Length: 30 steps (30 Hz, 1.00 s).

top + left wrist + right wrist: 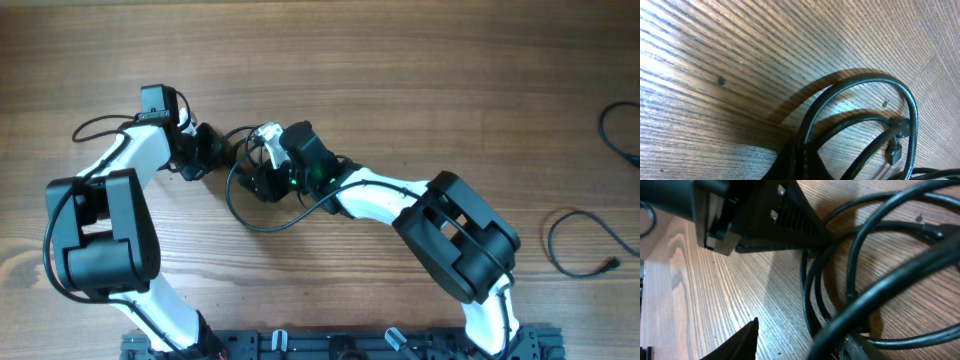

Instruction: Untangle cables

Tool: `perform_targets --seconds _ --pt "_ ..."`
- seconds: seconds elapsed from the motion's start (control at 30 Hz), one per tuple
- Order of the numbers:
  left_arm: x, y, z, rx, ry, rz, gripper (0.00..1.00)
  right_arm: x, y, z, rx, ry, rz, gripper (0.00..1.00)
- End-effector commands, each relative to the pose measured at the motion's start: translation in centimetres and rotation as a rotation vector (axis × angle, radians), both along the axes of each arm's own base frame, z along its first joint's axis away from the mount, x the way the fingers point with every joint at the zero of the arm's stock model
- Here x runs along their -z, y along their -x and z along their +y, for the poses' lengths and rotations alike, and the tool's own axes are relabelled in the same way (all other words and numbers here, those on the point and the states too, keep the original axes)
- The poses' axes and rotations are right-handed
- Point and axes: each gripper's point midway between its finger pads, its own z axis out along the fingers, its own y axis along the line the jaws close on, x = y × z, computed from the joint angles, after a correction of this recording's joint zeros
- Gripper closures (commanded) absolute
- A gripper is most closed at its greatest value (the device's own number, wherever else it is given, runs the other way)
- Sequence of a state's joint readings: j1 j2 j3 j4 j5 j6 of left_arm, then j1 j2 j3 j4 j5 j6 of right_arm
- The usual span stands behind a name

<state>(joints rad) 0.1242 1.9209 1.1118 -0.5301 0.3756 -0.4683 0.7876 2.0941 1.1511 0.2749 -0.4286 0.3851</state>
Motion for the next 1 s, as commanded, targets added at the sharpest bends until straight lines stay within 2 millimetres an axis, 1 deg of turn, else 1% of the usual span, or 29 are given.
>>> perform_targets --seconds 0.0,0.07,0.23,0.27,0.33,0.4,0.47,0.53,0.57,0.6,0.63,0.73,0.77,0.87,0.97 --pt "0.9 0.4 -0.1 0.019 -0.012 0.016 0.96 1.2 0.3 0.2 -0.009 0.009 0.035 0.50" --pt "0.9 0.4 -0.1 0.020 -0.011 0.015 0.96 1.6 0.9 0.2 -0.029 0.011 0.060 0.52" --pt "0.9 0.4 -0.1 0.020 -0.012 0.014 0.96 3.1 0.5 -0.4 0.006 0.055 0.062 0.54" --pt "0.9 0.4 -0.1 0.020 -0.012 0.014 0.96 3.3 0.5 -0.4 0.006 0.057 0.065 0.55" --pt "0.9 0.4 -0.1 0.020 -0.012 0.014 0.96 3.8 0.9 -0.8 0.009 0.079 0.094 0.65" --pt "0.9 0.4 -0.1 0.020 -0.012 0.014 0.96 4.3 1.9 -1.1 0.007 0.087 0.168 0.66" --pt "0.9 0.4 0.1 0.018 -0.020 0.015 0.96 4.2 3.8 -0.8 -0.055 0.065 0.261 0.66" --pt "1.0 0.4 0.2 0.016 -0.030 0.016 0.96 5.1 5.1 -1.7 -0.045 0.105 0.354 0.66" --pt "1.0 0.4 0.2 0.015 -0.030 0.016 0.96 5.5 5.5 -2.0 -0.047 0.126 0.370 0.66" --pt "1.0 0.4 0.2 0.016 -0.030 0.016 0.96 5.5 5.6 -2.1 -0.057 0.128 0.366 0.64" --pt "1.0 0.4 0.2 0.016 -0.030 0.016 0.96 4.8 5.7 -1.5 -0.086 0.088 0.367 0.61" --pt "1.1 0.4 0.5 0.012 -0.045 0.018 0.96 1.7 6.3 0.1 -0.213 -0.079 0.387 0.60" --pt "1.1 0.4 0.6 0.011 -0.053 0.020 0.96 1.5 6.1 0.1 -0.200 -0.087 0.401 0.60" --pt "1.1 0.4 0.6 0.010 -0.052 0.020 0.96 2.4 5.2 -0.3 -0.137 -0.042 0.373 0.60" --pt "1.1 0.4 0.6 0.010 -0.052 0.020 0.96 3.1 4.8 -0.7 -0.102 -0.009 0.368 0.60"
